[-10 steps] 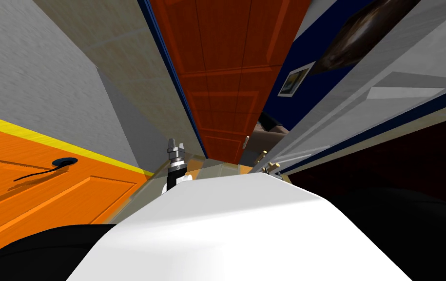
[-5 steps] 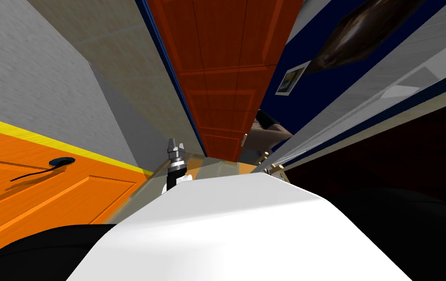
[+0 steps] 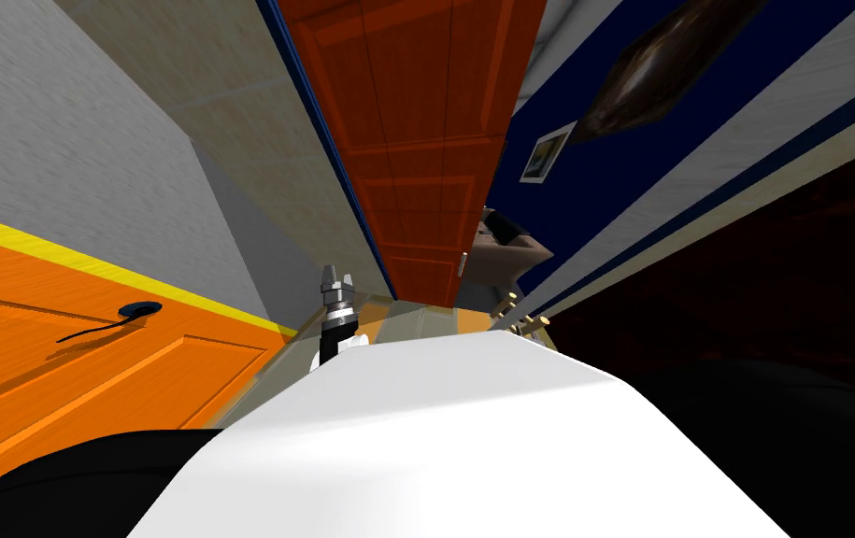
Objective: Pull the door open
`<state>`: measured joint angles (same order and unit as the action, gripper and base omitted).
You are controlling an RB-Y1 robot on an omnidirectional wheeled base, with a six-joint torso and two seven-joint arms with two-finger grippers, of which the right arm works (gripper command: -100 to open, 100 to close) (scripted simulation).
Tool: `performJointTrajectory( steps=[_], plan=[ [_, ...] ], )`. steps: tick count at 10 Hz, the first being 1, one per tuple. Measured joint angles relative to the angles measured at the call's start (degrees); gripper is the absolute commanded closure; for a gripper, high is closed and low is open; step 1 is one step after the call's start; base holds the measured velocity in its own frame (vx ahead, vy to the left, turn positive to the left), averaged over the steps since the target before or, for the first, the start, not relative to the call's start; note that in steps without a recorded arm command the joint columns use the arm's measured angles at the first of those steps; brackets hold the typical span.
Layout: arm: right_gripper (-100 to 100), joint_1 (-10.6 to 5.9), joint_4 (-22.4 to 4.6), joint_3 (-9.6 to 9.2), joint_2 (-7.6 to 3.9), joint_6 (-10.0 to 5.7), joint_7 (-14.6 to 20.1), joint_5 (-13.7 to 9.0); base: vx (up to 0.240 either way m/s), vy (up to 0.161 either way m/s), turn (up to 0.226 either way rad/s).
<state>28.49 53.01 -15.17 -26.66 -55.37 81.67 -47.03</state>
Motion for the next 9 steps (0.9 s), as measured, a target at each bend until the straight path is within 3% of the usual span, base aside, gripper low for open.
performJointTrajectory(
  steps=[5,9],
  plan=[
    [100,-3.13,0.8,-6.32,-2.51,-1.52,0.24,-2.92,0.041,-0.014,0.053],
    [100,-6.71,0.98,-11.18,-4.16,-3.15,0.52,-4.58,0.082,-0.022,0.078]
  ],
)
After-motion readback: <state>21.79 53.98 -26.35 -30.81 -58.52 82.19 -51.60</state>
